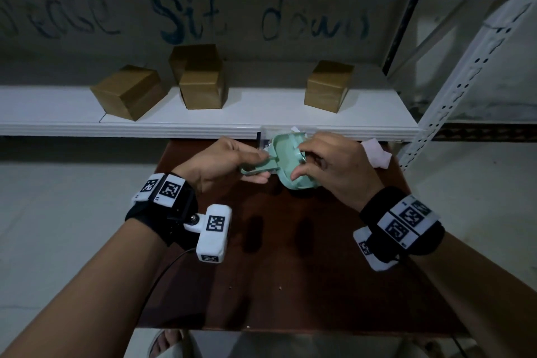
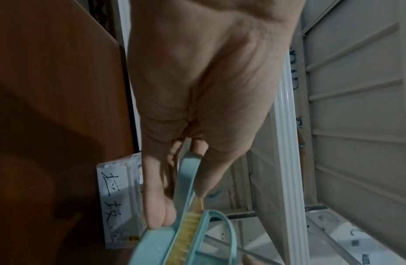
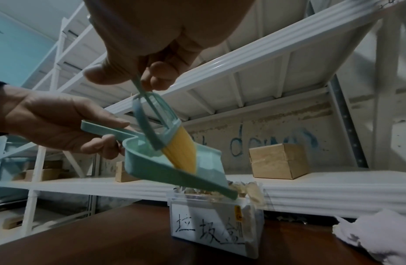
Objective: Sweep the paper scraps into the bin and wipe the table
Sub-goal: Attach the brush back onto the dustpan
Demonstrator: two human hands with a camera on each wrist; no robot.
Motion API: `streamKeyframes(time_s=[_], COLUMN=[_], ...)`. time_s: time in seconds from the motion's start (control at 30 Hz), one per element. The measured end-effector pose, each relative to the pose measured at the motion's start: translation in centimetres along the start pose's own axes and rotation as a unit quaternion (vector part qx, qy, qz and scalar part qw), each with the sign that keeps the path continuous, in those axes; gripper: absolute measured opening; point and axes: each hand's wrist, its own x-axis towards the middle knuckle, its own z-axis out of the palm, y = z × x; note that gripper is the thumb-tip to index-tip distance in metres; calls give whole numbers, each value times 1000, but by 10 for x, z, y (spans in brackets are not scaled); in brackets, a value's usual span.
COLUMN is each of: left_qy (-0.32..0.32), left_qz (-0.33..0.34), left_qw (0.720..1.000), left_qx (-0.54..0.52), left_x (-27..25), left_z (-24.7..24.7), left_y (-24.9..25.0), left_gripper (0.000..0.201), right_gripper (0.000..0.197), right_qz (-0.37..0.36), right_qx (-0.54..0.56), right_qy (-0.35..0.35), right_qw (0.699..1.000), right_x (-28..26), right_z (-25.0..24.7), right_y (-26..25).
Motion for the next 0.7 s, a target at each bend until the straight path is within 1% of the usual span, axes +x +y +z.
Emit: streamKeyframes(time_s=[0.13, 0.27, 0.37, 0.53, 0.7], left_qy=[-25, -64, -85, -107, -131], left_qz=[-3, 1, 9, -9, -15], left_qw=[1000, 998, 996, 994, 991], left_qx=[1, -5, -7, -2, -2], left_x=[-1, -2, -2, 1, 2], left_z=[2, 3, 3, 0, -2], left_y=[-1, 0, 0, -6, -7], left_gripper=[28, 36, 43, 42, 55], right_gripper=[47, 40, 39, 41, 42], right_qz=[-3, -21, -11, 2, -4], right_qx=[-12, -48, -53, -64, -69], right_qy=[-15, -57, -77, -109, -118], right_qw=[1000, 997, 996, 992, 991], right_x=[-2, -5, -7, -8, -8], right_z=[6, 17, 22, 24, 23], right_y=[0, 2, 5, 9, 3])
